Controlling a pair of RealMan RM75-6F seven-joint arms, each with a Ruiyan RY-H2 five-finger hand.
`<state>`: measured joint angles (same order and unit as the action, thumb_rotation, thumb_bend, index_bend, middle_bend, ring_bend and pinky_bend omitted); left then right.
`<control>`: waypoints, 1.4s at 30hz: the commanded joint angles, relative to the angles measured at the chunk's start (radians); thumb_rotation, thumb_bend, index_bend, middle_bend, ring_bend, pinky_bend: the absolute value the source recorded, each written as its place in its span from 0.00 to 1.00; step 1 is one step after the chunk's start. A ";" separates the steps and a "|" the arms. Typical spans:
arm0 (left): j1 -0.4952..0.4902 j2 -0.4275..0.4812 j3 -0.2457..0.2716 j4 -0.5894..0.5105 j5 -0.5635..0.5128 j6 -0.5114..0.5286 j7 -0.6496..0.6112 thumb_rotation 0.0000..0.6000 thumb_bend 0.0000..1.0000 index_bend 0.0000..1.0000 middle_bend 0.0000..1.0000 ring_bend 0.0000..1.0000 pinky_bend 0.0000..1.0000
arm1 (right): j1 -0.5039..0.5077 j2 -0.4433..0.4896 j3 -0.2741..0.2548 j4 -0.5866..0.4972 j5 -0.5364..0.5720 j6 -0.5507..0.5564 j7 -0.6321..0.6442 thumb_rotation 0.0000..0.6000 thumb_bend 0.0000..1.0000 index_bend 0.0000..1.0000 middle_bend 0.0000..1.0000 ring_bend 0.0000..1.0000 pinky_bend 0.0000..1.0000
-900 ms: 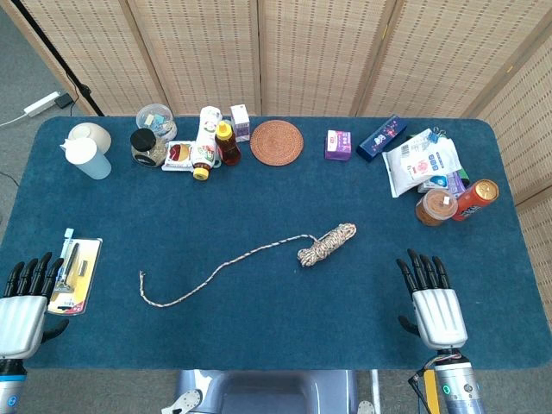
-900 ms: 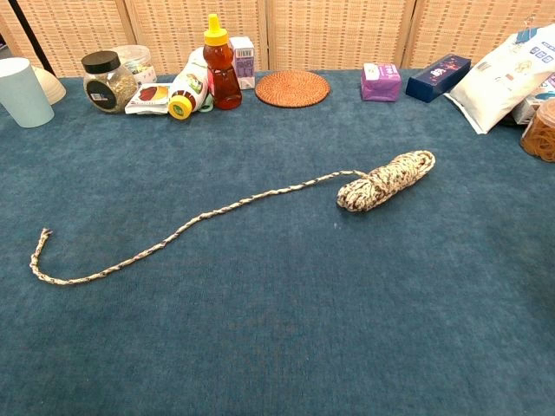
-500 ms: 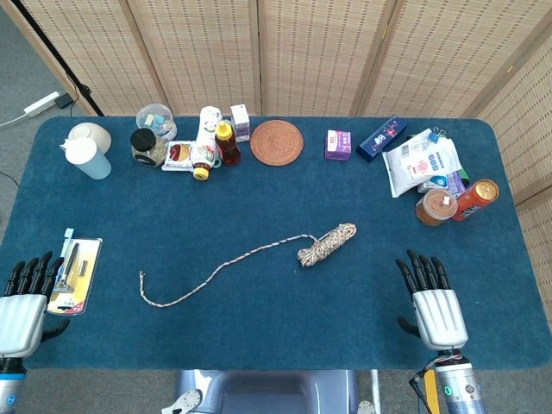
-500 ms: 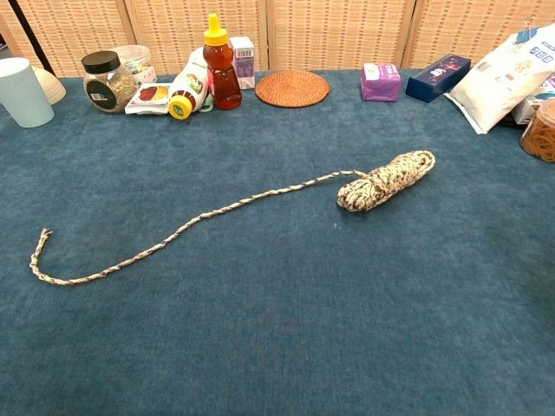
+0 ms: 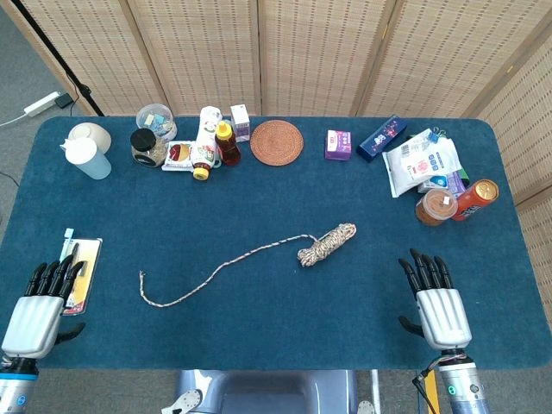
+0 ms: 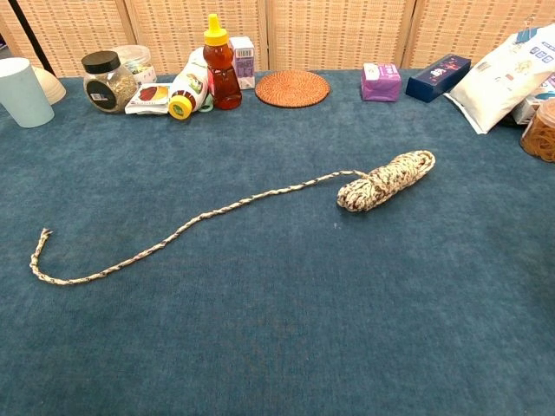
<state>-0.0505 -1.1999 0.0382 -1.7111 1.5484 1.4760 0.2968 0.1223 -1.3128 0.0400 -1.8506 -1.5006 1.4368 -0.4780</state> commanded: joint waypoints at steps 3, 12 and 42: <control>-0.014 -0.012 0.000 -0.004 -0.009 -0.032 -0.011 1.00 0.09 0.24 0.00 0.00 0.00 | 0.001 0.005 -0.001 -0.002 -0.004 0.000 0.015 1.00 0.00 0.10 0.00 0.00 0.00; -0.082 -0.095 -0.031 -0.029 -0.105 -0.166 0.052 1.00 0.18 0.41 0.00 0.00 0.00 | -0.002 0.010 0.000 -0.006 -0.007 0.007 0.038 1.00 0.00 0.10 0.00 0.00 0.00; -0.173 -0.246 -0.057 0.146 -0.184 -0.268 0.016 1.00 0.30 0.48 0.00 0.00 0.00 | 0.005 0.012 -0.004 -0.007 0.005 -0.010 0.052 1.00 0.00 0.10 0.00 0.00 0.00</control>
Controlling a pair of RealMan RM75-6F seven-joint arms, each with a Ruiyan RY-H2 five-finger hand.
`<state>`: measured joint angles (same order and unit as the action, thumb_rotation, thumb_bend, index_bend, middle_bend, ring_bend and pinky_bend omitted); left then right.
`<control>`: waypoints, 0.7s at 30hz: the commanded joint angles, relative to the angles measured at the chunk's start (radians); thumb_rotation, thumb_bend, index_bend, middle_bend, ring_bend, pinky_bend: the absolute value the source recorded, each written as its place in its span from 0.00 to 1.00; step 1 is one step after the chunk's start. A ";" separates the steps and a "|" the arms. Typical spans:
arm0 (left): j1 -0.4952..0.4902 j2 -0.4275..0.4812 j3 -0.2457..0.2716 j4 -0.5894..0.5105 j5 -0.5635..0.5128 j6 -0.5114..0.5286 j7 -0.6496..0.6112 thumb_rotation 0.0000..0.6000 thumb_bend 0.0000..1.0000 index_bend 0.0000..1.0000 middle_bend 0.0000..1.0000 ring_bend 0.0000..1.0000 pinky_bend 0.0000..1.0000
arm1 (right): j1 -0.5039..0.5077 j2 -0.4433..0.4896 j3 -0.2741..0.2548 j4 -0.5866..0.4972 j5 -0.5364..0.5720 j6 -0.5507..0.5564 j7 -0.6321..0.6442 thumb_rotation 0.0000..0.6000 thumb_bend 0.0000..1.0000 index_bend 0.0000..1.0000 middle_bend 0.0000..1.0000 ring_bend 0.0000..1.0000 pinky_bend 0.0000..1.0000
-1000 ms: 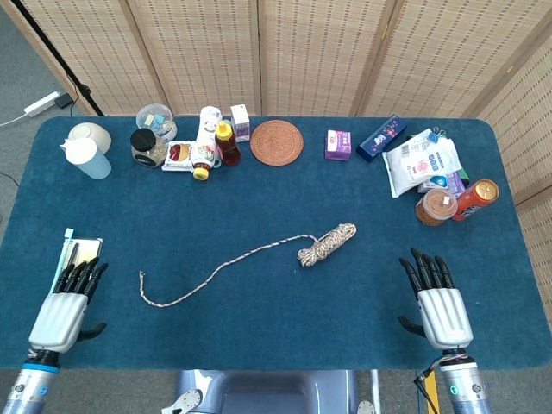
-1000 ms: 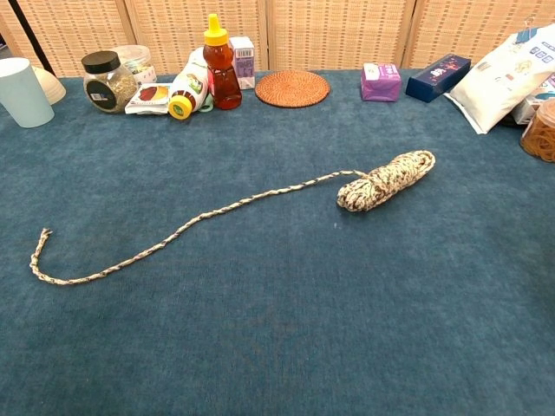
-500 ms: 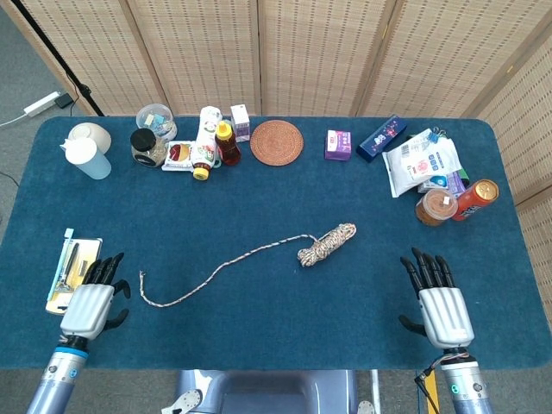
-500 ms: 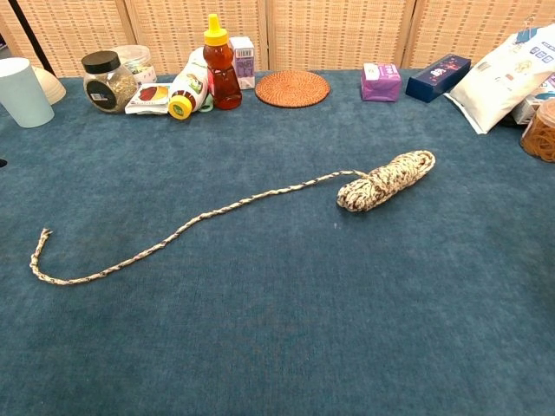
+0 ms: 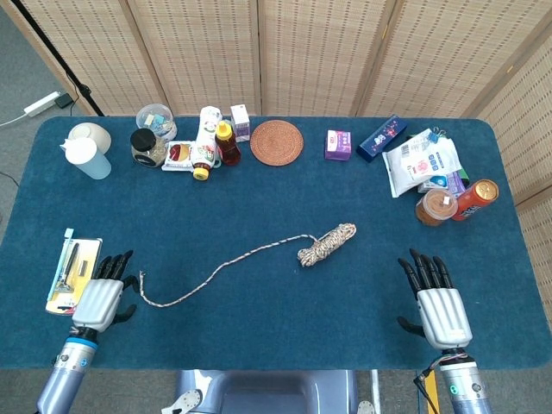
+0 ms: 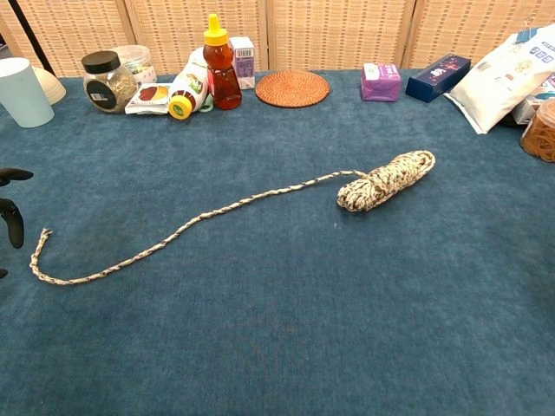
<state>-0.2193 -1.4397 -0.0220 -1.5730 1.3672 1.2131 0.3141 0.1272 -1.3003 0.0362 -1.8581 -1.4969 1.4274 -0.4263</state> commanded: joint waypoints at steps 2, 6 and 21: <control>-0.006 -0.011 0.005 0.011 -0.006 -0.007 0.000 1.00 0.32 0.48 0.00 0.00 0.00 | 0.001 0.000 0.000 0.000 0.002 -0.002 0.000 1.00 0.00 0.10 0.00 0.00 0.00; -0.008 -0.019 0.010 0.015 -0.003 -0.001 0.007 1.00 0.33 0.48 0.00 0.00 0.00 | 0.002 0.000 -0.001 -0.003 0.002 -0.004 0.001 1.00 0.00 0.10 0.00 0.00 0.00; -0.025 -0.070 0.009 0.051 -0.011 0.004 0.048 1.00 0.34 0.47 0.00 0.00 0.00 | 0.004 0.000 -0.003 -0.003 0.006 -0.008 0.001 1.00 0.00 0.10 0.00 0.00 0.00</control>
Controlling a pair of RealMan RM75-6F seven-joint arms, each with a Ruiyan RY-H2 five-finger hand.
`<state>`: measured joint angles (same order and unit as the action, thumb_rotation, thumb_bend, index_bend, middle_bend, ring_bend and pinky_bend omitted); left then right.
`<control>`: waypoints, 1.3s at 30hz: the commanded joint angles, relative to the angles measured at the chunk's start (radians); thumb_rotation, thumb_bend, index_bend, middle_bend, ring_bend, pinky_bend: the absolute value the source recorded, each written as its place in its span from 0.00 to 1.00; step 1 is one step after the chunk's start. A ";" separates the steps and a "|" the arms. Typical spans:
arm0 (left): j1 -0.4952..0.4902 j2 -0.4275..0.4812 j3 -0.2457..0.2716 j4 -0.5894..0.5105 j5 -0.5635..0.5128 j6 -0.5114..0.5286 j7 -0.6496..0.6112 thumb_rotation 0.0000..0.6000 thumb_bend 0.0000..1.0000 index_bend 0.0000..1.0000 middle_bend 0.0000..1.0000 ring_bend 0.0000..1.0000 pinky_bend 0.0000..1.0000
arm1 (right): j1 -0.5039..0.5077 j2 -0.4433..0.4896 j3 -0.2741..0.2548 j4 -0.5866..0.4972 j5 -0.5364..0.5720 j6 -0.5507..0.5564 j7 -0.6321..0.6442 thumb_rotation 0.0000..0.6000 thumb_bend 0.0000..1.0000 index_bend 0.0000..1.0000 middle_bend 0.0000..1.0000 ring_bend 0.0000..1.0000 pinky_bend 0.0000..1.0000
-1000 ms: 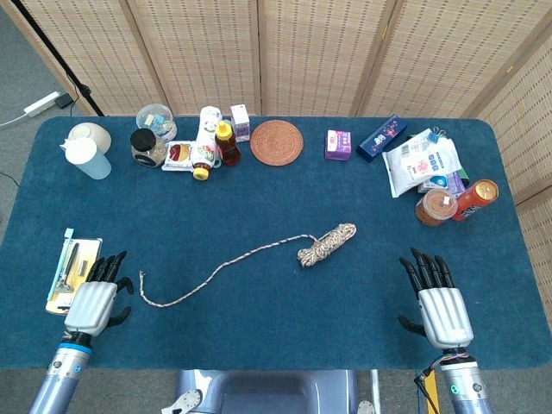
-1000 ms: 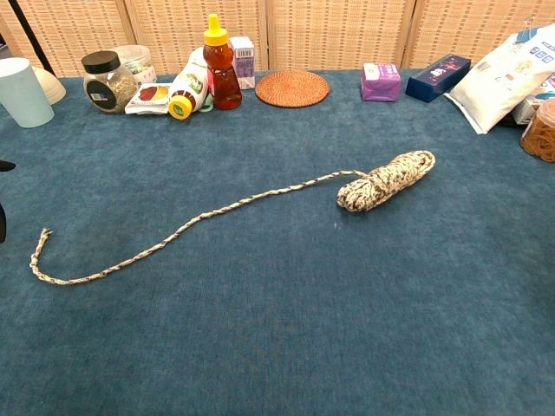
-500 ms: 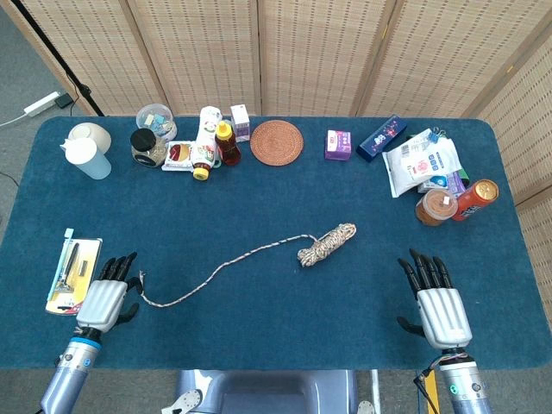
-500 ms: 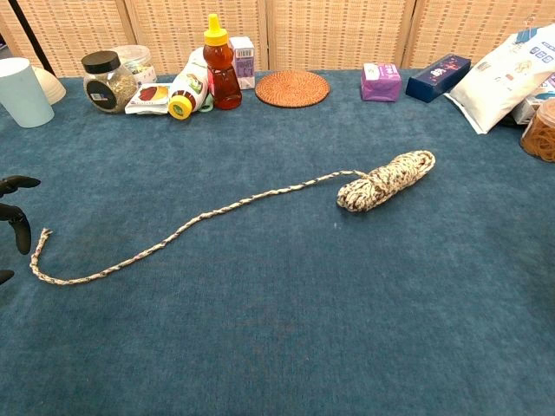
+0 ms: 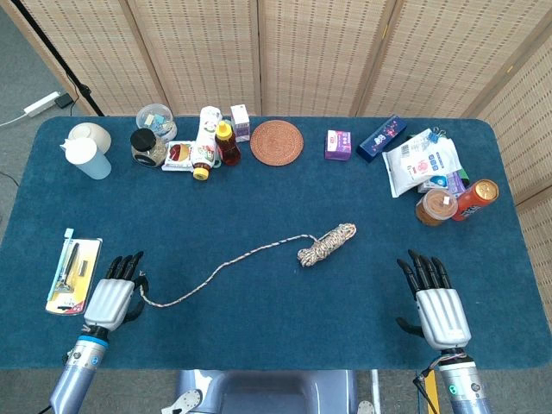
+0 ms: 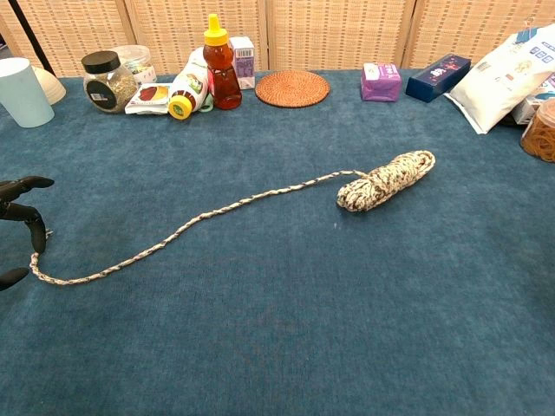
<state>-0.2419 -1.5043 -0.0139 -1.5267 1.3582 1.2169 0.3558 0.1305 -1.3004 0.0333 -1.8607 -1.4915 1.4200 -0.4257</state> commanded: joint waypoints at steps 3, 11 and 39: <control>-0.004 -0.014 0.001 0.012 -0.004 0.000 0.013 1.00 0.33 0.47 0.00 0.00 0.00 | 0.001 0.001 0.000 -0.001 0.001 -0.001 0.003 1.00 0.00 0.10 0.00 0.00 0.00; -0.001 -0.028 0.014 0.023 0.001 0.008 0.016 1.00 0.34 0.47 0.00 0.00 0.00 | 0.002 0.005 0.002 -0.002 0.001 -0.002 0.013 1.00 0.00 0.10 0.00 0.00 0.00; -0.010 -0.067 0.017 0.062 -0.006 0.006 0.026 1.00 0.34 0.51 0.00 0.00 0.00 | 0.004 0.011 0.000 -0.008 -0.001 -0.003 0.028 1.00 0.00 0.10 0.00 0.00 0.00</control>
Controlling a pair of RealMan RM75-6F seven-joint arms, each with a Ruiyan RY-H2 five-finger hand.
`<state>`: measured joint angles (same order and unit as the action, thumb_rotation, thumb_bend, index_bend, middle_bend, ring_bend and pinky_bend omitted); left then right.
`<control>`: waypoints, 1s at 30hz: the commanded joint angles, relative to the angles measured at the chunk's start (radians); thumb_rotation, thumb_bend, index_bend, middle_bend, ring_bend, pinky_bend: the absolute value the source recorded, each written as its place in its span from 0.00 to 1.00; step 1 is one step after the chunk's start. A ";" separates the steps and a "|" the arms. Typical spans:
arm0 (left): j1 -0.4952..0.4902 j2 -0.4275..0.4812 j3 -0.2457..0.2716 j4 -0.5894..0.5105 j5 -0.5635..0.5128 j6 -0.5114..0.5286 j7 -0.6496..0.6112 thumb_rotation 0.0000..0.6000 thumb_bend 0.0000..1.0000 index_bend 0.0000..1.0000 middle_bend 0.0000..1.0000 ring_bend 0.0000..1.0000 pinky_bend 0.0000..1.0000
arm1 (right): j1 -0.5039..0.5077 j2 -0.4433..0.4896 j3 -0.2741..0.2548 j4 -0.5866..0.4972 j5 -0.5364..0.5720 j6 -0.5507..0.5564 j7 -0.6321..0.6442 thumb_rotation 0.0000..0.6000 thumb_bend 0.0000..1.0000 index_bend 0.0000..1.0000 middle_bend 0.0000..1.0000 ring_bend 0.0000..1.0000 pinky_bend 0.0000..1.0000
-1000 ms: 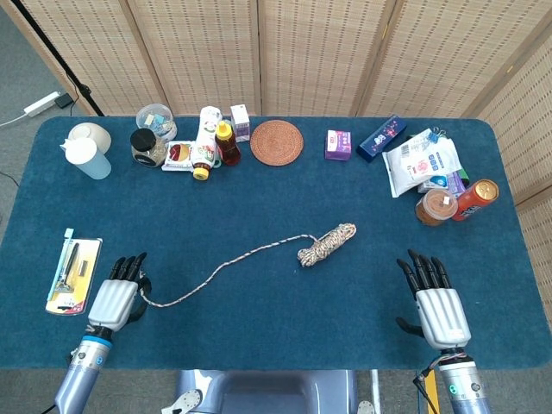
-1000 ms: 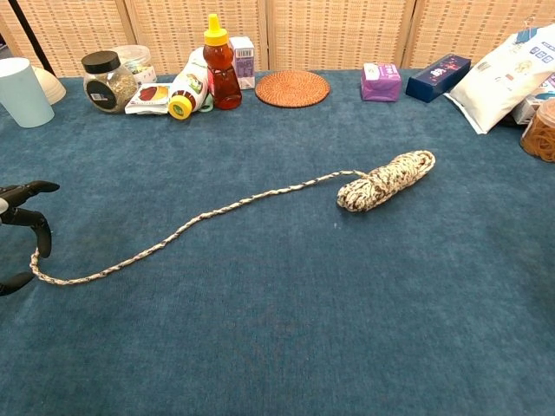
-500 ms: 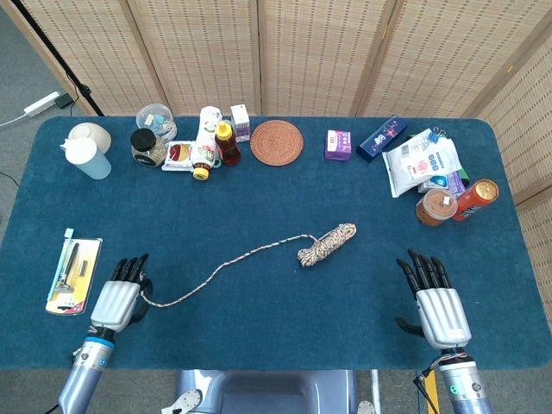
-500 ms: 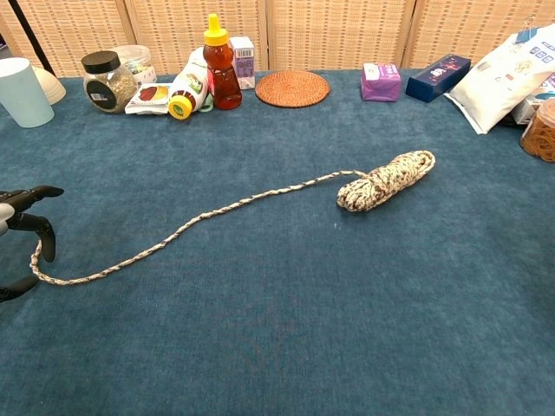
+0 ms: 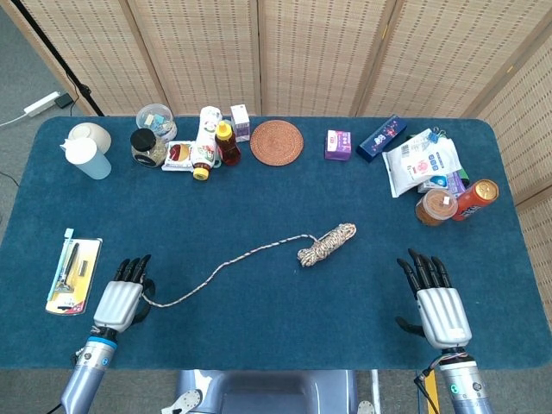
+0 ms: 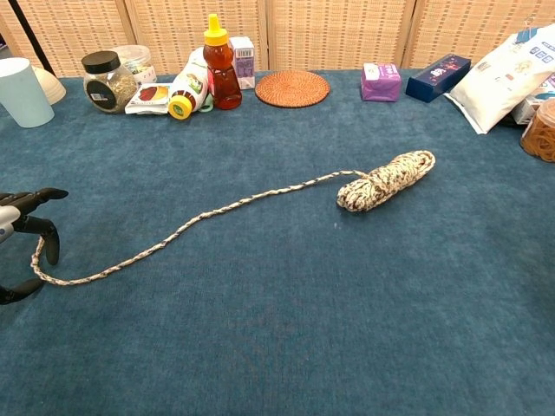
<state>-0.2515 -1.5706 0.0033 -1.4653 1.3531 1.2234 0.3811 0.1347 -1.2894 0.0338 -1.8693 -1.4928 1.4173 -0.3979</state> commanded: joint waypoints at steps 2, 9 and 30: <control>0.000 -0.001 0.000 0.000 -0.001 -0.001 -0.003 1.00 0.35 0.52 0.00 0.00 0.00 | 0.000 -0.001 0.000 0.001 -0.001 0.000 0.000 1.00 0.00 0.10 0.00 0.00 0.00; -0.001 -0.003 0.000 0.002 -0.002 -0.001 -0.004 1.00 0.35 0.54 0.00 0.00 0.00 | 0.000 -0.002 0.000 0.001 -0.001 0.001 -0.001 1.00 0.00 0.10 0.00 0.00 0.00; -0.006 -0.003 -0.006 -0.007 -0.019 -0.003 0.010 1.00 0.41 0.57 0.00 0.00 0.00 | 0.002 -0.004 0.000 0.002 0.000 0.001 -0.002 1.00 0.00 0.10 0.00 0.00 0.00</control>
<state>-0.2576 -1.5735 -0.0025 -1.4721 1.3346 1.2207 0.3905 0.1364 -1.2928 0.0338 -1.8670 -1.4929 1.4179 -0.3999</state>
